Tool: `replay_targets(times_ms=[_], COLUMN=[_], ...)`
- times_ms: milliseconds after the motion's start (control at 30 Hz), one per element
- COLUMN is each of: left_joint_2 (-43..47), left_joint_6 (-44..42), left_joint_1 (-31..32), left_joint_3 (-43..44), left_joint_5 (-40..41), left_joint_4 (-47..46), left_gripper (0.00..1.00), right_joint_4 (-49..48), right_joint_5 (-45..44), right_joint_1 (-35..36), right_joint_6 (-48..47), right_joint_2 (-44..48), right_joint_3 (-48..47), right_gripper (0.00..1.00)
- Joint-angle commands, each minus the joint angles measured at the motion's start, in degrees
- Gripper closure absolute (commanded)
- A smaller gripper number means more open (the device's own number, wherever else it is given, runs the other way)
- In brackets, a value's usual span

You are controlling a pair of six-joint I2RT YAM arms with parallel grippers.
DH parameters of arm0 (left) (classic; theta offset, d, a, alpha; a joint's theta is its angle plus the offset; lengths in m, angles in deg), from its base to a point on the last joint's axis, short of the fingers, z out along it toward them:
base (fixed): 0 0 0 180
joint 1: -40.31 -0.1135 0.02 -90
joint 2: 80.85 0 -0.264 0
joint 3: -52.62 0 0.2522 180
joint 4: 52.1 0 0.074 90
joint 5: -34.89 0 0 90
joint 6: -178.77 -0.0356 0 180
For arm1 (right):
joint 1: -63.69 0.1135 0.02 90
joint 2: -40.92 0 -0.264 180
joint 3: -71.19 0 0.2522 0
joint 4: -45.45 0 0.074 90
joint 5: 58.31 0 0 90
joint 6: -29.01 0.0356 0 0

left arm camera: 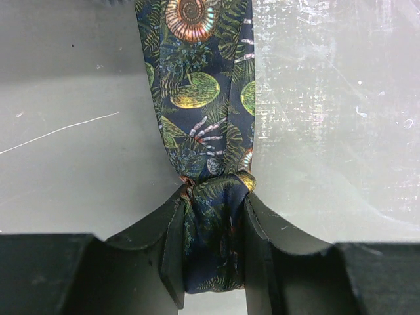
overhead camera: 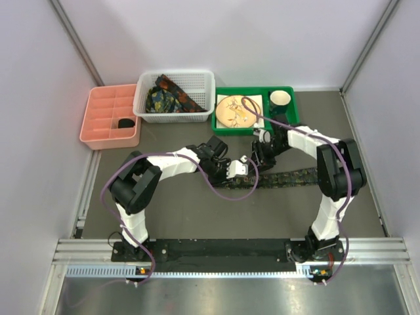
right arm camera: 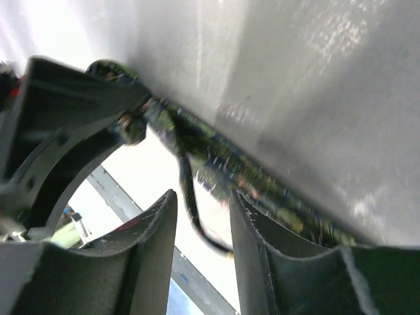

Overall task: Roll the ties
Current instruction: Roll the tie at the center of the board.

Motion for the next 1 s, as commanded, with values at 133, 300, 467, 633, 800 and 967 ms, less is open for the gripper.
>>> replay_targets(times_ms=[133, 300, 467, 633, 800, 967], left_joint_2=[-0.90, -1.26, -1.34, -1.52, -1.87, -2.22], left_joint_6=[-0.38, -0.12, -0.21, 0.06, -0.03, 0.06], left_joint_1=[0.23, 0.23, 0.23, 0.23, 0.23, 0.23], left_joint_3=[-2.32, -1.88, -1.79, -1.70, -1.09, -0.82], left_joint_5=[3.96, 4.05, 4.49, 4.14, 4.05, 4.14], left_joint_4=[1.54, 1.46, 1.98, 1.81, 2.16, 2.16], left_gripper=[0.65, 0.65, 0.65, 0.65, 0.66, 0.66], right_joint_4=[3.81, -4.89, -4.56, -0.52, 2.74, 9.68], right_joint_5=[6.88, 17.99, 13.27, 9.14, 10.53, 12.21], right_joint_1=[-6.52, -1.09, -1.85, -7.91, -13.01, -20.82], right_joint_6=[-4.14, 7.20, 5.64, -1.21, -4.99, -9.92], right_joint_2=[5.90, 4.15, 0.02, -1.66, -0.87, 3.08], right_joint_3=[1.20, 2.61, 3.48, 5.42, 5.42, 1.99], right_gripper=[0.68, 0.69, 0.73, 0.74, 0.74, 0.72])
